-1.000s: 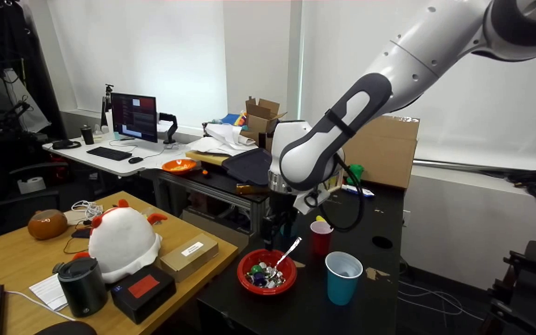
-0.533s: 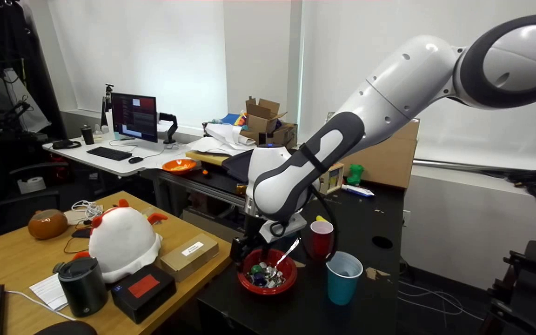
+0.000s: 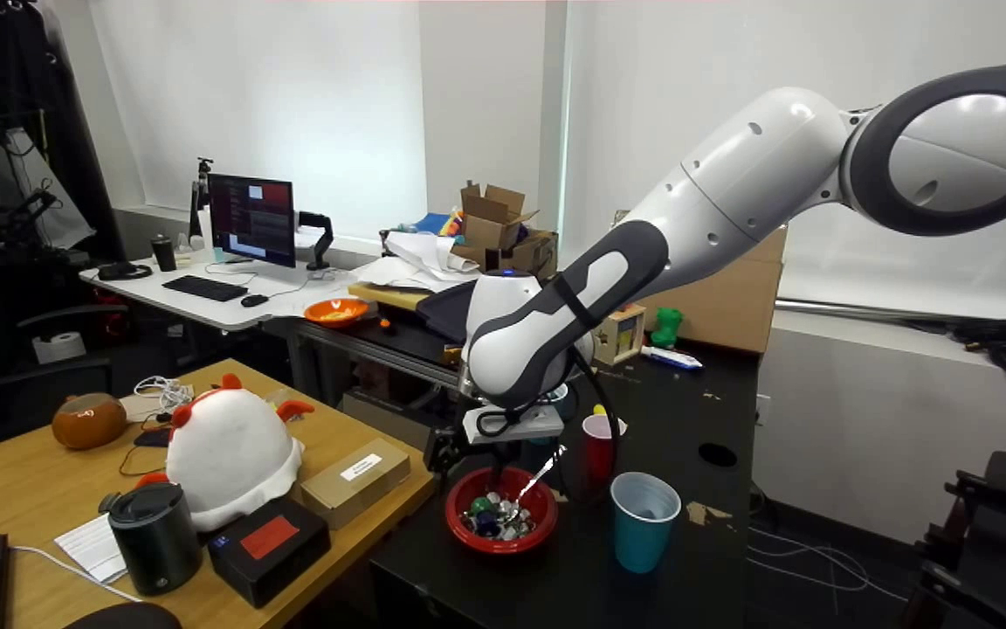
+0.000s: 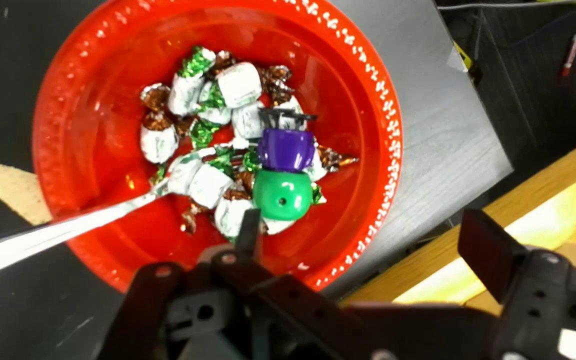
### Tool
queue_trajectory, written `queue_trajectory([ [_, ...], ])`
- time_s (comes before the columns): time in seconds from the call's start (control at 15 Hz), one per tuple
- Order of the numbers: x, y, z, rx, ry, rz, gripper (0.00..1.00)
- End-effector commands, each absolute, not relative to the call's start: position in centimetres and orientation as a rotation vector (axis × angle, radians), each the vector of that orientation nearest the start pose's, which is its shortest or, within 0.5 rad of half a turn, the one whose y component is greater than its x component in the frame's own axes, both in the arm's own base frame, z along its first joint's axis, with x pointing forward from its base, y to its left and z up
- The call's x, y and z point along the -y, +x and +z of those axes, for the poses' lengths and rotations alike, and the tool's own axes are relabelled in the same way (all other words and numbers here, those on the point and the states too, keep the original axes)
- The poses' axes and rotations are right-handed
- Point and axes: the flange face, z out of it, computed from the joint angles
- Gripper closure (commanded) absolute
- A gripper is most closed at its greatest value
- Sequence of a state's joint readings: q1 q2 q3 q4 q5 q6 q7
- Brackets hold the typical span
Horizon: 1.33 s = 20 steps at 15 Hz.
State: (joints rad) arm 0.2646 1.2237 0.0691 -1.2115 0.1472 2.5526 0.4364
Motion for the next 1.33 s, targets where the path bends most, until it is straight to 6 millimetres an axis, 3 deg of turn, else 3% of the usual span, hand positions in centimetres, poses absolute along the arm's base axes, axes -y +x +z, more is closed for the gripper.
queue_trajectory([
  [0.0,-21.8,70.5,3.4,-0.525,-2.904,-0.02,0.0],
  [0.73,-19.5,69.6,-0.4,-0.712,-2.969,0.033,0.0],
  [1.0,-19.6,68.8,-2.0,-0.684,-2.966,0.105,0.0],
  [1.27,-19.6,69.0,-2.2,-0.681,-2.965,0.12,0.0],
])
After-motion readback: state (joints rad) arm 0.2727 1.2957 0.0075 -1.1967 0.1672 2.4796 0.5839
